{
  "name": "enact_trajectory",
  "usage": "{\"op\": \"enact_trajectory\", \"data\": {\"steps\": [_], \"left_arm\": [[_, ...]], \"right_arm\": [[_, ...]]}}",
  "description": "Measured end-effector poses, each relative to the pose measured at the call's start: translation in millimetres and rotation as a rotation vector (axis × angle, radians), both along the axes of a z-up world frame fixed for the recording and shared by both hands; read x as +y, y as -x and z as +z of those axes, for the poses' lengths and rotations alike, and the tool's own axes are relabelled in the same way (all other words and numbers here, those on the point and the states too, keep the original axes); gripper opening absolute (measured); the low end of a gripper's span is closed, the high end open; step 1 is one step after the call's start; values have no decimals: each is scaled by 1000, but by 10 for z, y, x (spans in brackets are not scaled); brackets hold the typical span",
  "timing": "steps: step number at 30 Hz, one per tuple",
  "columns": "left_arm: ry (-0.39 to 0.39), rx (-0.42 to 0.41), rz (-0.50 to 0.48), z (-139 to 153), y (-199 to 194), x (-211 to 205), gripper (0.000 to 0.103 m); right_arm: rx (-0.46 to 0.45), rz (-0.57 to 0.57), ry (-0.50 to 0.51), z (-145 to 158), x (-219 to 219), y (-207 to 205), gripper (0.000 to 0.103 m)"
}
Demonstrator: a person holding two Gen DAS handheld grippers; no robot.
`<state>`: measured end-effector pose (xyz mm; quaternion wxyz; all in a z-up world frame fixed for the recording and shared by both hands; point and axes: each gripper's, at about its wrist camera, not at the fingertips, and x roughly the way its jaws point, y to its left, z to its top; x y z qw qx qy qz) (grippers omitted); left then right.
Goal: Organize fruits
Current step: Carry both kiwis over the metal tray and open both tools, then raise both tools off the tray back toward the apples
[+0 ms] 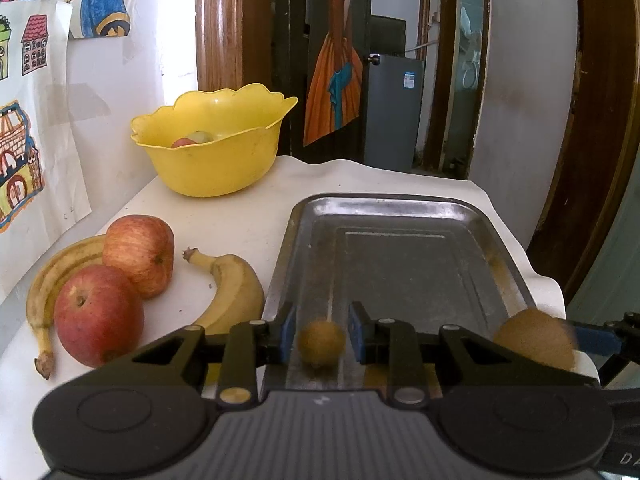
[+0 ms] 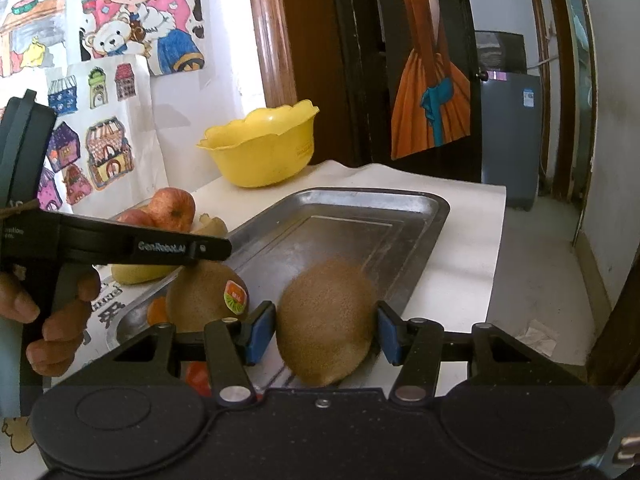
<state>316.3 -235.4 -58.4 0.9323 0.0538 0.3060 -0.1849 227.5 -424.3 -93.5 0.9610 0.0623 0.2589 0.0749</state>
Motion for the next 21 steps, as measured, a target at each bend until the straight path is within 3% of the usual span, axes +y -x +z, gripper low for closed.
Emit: {"op": "enact_trajectory", "data": {"steps": [4, 6, 10, 12, 17, 21], "left_arm": [[-4, -1, 1, 11, 21, -12, 39], [0, -2, 7, 28, 41, 4, 58], [25, -22, 22, 122, 135, 61, 70], [36, -39, 31, 193, 208, 94, 83], [68, -98, 59, 428, 454, 229, 98], [92, -131, 85, 607, 668, 371, 102]], "right_arm": [[-9, 2, 16, 15, 18, 10, 59], [-9, -2, 15, 24, 6, 29, 60], [-31, -27, 4, 107, -21, 127, 70], [-49, -37, 1, 177, -26, 206, 74], [-101, -59, 3, 404, 11, 457, 86], [-141, -64, 15, 599, 94, 686, 96]]}}
